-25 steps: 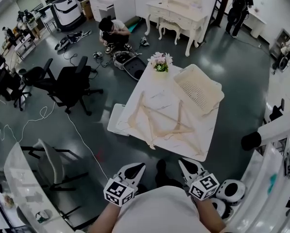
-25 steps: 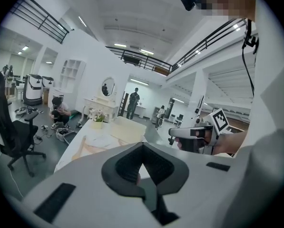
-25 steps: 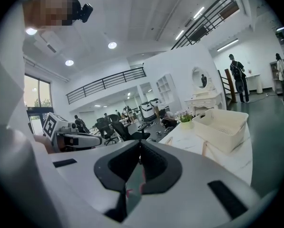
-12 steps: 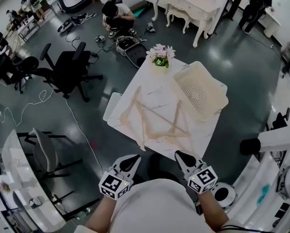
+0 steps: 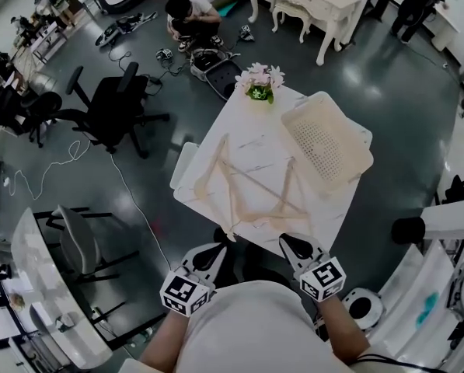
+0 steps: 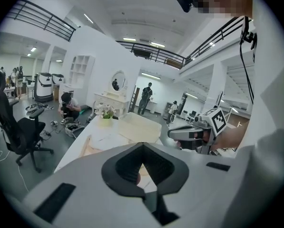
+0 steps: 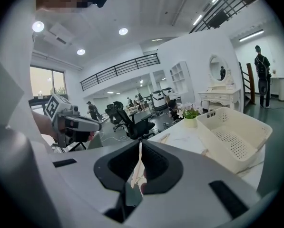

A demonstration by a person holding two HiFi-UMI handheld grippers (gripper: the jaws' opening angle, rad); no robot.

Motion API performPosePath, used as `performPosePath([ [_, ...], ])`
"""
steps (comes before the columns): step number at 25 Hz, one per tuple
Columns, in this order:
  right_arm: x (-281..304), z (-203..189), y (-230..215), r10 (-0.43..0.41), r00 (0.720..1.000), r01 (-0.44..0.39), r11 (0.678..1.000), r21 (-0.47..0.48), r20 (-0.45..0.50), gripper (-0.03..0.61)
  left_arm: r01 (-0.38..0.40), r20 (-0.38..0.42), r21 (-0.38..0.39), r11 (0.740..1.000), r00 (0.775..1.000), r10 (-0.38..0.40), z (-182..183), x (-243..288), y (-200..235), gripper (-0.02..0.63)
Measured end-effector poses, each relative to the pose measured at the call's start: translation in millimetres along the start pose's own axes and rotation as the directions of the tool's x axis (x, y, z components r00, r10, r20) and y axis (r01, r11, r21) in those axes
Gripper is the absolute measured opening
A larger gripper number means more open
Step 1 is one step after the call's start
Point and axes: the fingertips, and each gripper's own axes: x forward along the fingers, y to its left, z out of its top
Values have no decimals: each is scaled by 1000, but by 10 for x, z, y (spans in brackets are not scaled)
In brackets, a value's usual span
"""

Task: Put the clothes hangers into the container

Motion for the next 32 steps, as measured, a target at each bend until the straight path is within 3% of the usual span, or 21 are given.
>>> performPosePath([
  [8,490,-556,-294,-18,980,-4,994,-111,-200,24,37,-38,-4,999,999,-37,-91,91,267,8],
  [11,729,-789,-412,-8,954,-48,983,-179,-299,79,47,-62,-19,999,997,-49,-202,125,351,8],
  [18,1267,-1263,-537,21,871,-173,948,-268,-491,97,51,-99,-41,998,994,-54,-361,89,609,8],
  [28,1641,-1820,-744,10,735,-287,910,-298,-678,133,11,-129,-85,996,991,-22,-527,-35,953,8],
  [32,1741,-2011,-796,-9,665,-355,876,-327,-747,156,-3,-136,-103,995,991,-11,-545,-56,1049,8],
])
